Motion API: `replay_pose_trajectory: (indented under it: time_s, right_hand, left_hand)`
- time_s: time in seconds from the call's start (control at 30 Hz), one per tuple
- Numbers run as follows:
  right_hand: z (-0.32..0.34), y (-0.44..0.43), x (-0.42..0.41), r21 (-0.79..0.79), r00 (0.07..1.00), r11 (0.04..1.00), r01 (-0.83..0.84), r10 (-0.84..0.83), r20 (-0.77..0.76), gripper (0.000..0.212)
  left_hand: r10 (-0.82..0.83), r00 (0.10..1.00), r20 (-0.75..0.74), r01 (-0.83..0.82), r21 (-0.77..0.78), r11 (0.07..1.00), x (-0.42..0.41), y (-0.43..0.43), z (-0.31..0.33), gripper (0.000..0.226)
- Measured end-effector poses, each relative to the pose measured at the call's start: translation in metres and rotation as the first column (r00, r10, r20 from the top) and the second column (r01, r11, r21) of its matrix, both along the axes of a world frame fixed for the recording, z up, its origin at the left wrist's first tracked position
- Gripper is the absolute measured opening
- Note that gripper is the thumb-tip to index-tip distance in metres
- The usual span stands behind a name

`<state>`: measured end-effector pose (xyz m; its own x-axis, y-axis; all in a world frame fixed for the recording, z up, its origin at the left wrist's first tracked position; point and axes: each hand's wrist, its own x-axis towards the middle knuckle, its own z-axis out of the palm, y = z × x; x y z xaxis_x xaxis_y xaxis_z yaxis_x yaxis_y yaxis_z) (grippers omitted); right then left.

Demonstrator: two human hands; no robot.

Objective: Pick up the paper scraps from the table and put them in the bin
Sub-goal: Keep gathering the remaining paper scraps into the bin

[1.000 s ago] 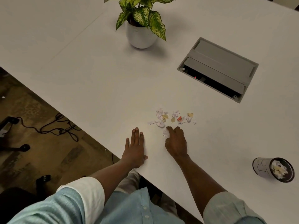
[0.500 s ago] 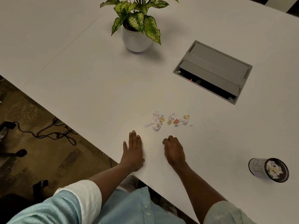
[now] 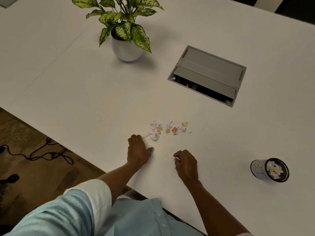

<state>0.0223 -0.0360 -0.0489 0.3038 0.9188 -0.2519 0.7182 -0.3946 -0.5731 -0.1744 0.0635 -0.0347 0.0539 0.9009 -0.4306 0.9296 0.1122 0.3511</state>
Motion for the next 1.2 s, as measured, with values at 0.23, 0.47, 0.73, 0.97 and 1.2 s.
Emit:
replay_pose_trajectory:
  time_s: [0.23, 0.47, 0.73, 0.97, 1.2]
  right_hand:
    - [0.004, -0.006, 0.018, -0.020, 0.999, 0.999, 0.035, -0.035, 0.005, 0.018]
    - [0.011, -0.020, 0.050, -0.034, 0.995, 0.996, 0.088, -0.086, 0.041, 0.018]
    - [0.023, -0.033, 0.084, 0.020, 0.974, 0.976, 0.219, -0.220, 0.053, 0.019]
    - [0.037, -0.049, 0.107, 0.091, 0.927, 0.924, 0.371, -0.374, 0.017, 0.020]
    - [0.058, -0.065, 0.143, 0.178, 0.834, 0.817, 0.549, -0.549, -0.053, 0.020]
  left_hand:
    - [-0.002, 0.999, 0.043, 0.002, 0.018, 1.000, 0.048, 0.029, 0.001, 0.071]
    - [-0.061, 0.996, 0.069, 0.056, 0.080, 0.995, 0.060, 0.026, -0.007, 0.018]
    - [0.052, 0.970, 0.236, -0.064, 0.046, 0.997, 0.057, 0.016, -0.003, 0.011]
    - [0.102, 0.908, 0.405, -0.122, 0.024, 0.992, 0.098, -0.006, 0.008, 0.006]
    - [-0.123, 0.815, 0.566, 0.087, 0.090, 0.992, 0.199, -0.020, 0.041, 0.015]
